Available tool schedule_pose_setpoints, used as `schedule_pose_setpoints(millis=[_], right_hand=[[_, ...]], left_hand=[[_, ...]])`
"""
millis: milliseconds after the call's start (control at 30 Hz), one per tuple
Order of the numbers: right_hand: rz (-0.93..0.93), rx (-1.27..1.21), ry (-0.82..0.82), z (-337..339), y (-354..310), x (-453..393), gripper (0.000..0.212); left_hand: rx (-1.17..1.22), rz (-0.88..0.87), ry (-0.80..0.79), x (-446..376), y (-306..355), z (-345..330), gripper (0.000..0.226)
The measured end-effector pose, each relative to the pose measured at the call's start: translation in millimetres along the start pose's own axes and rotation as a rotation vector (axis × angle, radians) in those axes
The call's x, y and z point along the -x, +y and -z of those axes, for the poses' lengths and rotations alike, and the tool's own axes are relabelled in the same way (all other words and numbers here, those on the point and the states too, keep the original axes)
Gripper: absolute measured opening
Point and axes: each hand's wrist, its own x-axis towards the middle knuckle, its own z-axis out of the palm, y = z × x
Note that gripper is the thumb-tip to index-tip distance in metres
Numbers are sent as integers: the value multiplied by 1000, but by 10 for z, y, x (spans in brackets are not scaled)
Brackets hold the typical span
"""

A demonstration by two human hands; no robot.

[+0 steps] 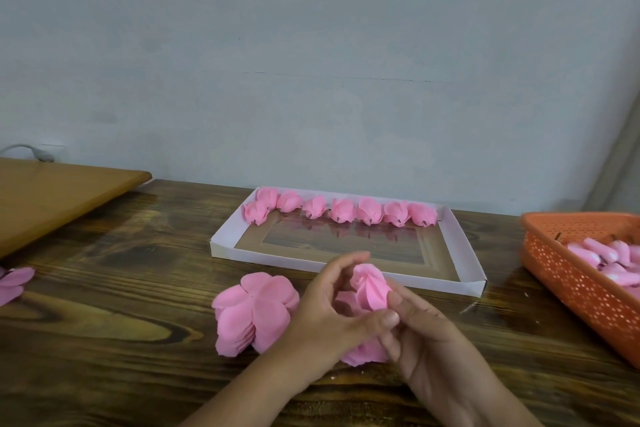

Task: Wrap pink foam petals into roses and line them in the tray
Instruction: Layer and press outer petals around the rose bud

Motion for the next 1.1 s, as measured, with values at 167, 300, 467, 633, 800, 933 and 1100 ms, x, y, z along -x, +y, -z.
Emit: schedule_pose_setpoints(millis=[167,300,467,633,800,933,1100], right_hand=[[-35,-53,-69,-96,78,-9,47],[-56,-74,-13,-103,106,15,69],[-118,-118,-43,-188,137,68,68],[-171,-95,-45,-189,154,52,53],[28,335,126,-257,201,29,21],[401,1120,270,-202,281,101,40],[699,1584,326,-111,321,103,28]], left_hand=[[36,31,-133,39,36,-37,68],[28,-30,-128,56,44,-57,40],[66,-67,-81,76,63,-68,11],[61,-14,-91,84,106,-65,22],[255,210,9,71,165,-74,65],[361,280,40,52,154,-76,45],[363,306,35,57,126,-105,33]])
